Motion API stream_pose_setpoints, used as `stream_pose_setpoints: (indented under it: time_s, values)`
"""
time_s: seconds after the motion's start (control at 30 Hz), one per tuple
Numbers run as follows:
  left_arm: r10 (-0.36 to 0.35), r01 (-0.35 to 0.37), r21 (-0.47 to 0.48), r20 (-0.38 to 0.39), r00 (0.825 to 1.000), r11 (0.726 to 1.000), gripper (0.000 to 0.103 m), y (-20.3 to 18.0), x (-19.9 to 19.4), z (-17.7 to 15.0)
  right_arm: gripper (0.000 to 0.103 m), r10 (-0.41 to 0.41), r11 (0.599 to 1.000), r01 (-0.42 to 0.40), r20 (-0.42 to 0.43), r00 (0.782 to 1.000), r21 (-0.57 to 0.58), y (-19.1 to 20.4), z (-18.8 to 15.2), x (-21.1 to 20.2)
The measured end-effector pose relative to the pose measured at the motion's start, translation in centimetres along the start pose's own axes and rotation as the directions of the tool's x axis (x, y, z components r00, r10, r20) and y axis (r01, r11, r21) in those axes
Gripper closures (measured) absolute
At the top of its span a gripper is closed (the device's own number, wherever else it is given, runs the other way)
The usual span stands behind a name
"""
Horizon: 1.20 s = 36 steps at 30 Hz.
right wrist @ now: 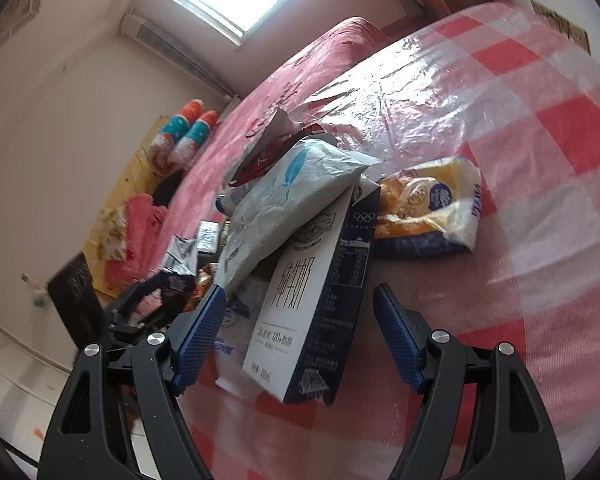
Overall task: Collect trash
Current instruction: 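Close the left tool on the white milk carton with round icons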
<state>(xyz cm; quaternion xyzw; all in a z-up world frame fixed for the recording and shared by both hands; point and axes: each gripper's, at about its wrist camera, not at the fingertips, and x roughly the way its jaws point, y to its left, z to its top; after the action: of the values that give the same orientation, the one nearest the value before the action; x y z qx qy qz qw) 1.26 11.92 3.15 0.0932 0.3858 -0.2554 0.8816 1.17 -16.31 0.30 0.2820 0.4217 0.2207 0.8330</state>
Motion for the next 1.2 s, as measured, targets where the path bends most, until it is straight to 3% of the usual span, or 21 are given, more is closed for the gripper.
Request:
stream_pose_setpoints:
  time_s: [0.13, 0.43, 0.53, 0.67, 0.8, 0.93, 1.1, 1.2]
  values:
    - [-0.019, 0.019, 0.003, -0.013, 1.000, 1.000, 0.024, -0.6, 0.6, 0.0, 0.019, -0.074, 0.996, 0.074, 0.000, 0.997, -0.047, 0.9, -0.3, 0.6]
    - [-0.026, 0.028, -0.069, 0.023, 0.999, 0.997, 0.030, -1.5, -0.4, -0.8, 0.018, -0.189, 0.970, 0.190, 0.022, 0.982, -0.151, 2.7, -1.6, 1.2]
    - [-0.041, 0.043, -0.092, 0.027, 0.999, 0.995, 0.030, -2.2, -0.8, -1.2, 0.018, -0.260, 0.947, 0.264, 0.047, 0.965, -0.184, 3.0, -2.1, 1.1]
    - [-0.053, 0.057, -0.134, 0.032, 0.998, 0.989, 0.031, -3.5, -1.6, -1.9, 0.010, -0.336, 0.918, 0.347, 0.090, 0.938, -0.191, 2.1, -2.7, -0.1]
    - [-0.051, 0.058, -0.199, 0.040, 0.998, 0.978, 0.032, -3.8, -2.2, -2.6, 0.010, -0.416, 0.880, 0.437, 0.138, 0.899, -0.188, 1.9, -3.0, -2.1]
    - [-0.037, 0.050, -0.293, 0.049, 0.998, 0.955, 0.034, -3.2, -2.7, -3.5, 0.010, -0.343, 0.902, 0.376, 0.179, 0.922, -0.211, 3.8, -4.5, -4.3]
    - [-0.014, 0.035, -0.393, 0.057, 0.998, 0.919, 0.036, -2.2, -3.3, -4.7, 0.010, -0.215, 0.939, 0.237, 0.113, 0.970, -0.249, 6.7, -6.6, -3.2]
    - [-0.013, 0.041, -0.438, 0.067, 0.998, 0.898, 0.036, -1.6, -3.9, -5.4, 0.010, -0.205, 0.936, 0.223, 0.091, 0.974, -0.272, 8.0, -7.2, -1.9]
